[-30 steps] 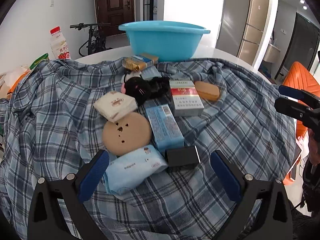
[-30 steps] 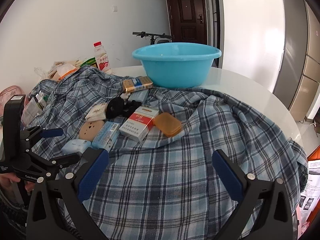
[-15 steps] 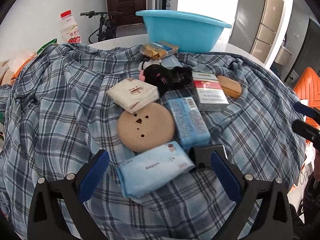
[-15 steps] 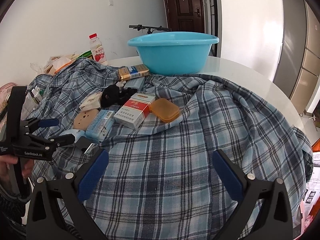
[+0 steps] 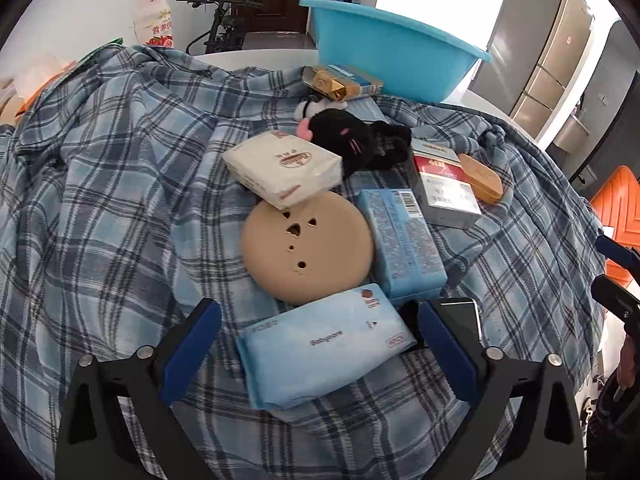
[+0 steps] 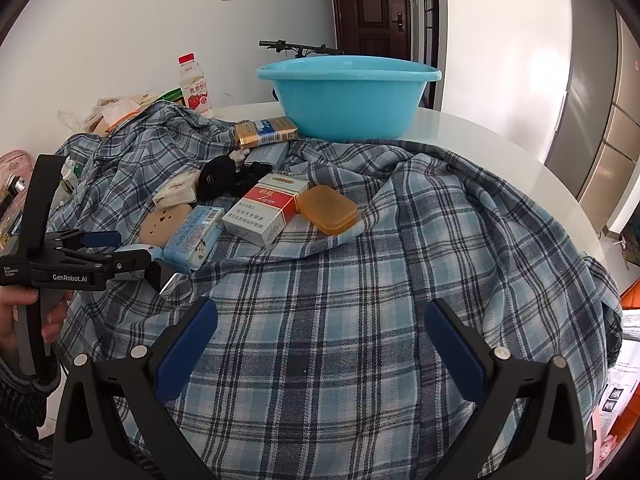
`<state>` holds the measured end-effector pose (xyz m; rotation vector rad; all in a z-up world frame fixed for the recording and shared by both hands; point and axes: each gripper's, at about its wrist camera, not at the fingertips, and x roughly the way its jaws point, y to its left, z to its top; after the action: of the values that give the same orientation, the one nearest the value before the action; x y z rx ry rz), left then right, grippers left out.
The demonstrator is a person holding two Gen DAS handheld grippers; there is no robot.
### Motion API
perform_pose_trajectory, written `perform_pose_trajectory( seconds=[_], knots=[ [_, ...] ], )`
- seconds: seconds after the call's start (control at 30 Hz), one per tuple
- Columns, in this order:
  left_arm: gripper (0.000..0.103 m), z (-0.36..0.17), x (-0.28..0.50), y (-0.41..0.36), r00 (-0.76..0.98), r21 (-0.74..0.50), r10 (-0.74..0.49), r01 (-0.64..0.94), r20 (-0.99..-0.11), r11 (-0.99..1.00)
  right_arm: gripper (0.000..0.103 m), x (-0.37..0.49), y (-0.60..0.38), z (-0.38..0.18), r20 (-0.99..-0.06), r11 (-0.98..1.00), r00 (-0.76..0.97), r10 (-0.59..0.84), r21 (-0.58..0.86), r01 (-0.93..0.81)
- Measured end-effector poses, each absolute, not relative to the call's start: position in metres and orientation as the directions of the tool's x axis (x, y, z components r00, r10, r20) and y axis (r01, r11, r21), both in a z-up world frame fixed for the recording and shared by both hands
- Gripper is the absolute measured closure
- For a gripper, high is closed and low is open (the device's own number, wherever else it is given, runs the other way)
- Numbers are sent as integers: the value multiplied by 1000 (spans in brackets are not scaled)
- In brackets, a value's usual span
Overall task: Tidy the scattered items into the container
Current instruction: 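Grasp the Babycare wipes pack on the shirt with the left gripper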
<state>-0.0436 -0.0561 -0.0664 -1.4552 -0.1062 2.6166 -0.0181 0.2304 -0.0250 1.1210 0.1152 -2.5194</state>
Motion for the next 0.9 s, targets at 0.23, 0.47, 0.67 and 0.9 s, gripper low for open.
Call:
perform_pose_trajectory(
  seconds=[0.23,0.47,0.67,0.9],
  knots=[
    [8,-68,-40,-57,-510,-120,163,-116,-845,-986,0,-18,227,-27,-733,-920,-601,-318,86,381],
    [7,-74,-36,-30,-539,41,49,-154,-841,-987,0,-18,230,-27,-732,-922,-603,-318,90,377],
    [7,-75,-37,-31,-549,24,62,-148,-834,-989,0,-21,236,-32,-744,-928,-594,-308,97,360],
    [19,-51,-14,-43,-594,37,64,-156,-802,-987,0,-18,236,-28,-737,-922,-598,-316,90,377]
  ],
)
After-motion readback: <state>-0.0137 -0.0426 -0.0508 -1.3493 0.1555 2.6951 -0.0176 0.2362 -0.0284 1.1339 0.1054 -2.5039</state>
